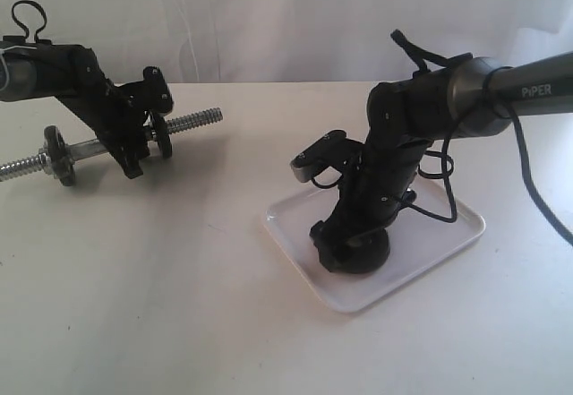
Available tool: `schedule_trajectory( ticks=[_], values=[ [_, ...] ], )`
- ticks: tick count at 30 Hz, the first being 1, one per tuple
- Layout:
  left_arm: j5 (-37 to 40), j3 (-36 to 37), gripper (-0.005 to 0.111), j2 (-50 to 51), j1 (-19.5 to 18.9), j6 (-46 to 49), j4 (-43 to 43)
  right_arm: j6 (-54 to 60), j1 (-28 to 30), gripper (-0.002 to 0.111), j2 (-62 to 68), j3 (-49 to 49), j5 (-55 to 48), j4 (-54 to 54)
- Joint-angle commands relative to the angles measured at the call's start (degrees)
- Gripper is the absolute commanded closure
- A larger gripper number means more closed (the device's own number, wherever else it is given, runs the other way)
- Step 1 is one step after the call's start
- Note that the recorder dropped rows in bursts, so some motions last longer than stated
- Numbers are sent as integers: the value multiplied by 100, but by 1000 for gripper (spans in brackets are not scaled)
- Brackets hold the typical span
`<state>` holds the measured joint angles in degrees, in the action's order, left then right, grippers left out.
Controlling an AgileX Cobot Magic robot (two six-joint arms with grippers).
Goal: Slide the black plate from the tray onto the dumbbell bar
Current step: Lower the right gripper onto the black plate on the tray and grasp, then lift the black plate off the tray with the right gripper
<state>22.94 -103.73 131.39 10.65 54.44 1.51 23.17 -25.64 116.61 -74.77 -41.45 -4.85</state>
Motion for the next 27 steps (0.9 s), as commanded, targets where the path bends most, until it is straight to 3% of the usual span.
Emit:
schedule_trajectory(
  ticks=[1,2,4,5,27],
  values=[
    [89,35,107,152,-13,-41,136,-28,-2,34,122,1,-127,79],
    [89,35,107,152,-13,-41,136,-28,-2,62,122,1,-169,79],
    [89,35,107,152,-13,-41,136,-28,-2,89,122,1,-181,87],
    [89,35,107,152,-13,-41,136,38,-2,109,122,1,-181,87],
    [84,35,107,152,-13,-55,447,99,-2,108,-391,1,-265,47]
  ],
)
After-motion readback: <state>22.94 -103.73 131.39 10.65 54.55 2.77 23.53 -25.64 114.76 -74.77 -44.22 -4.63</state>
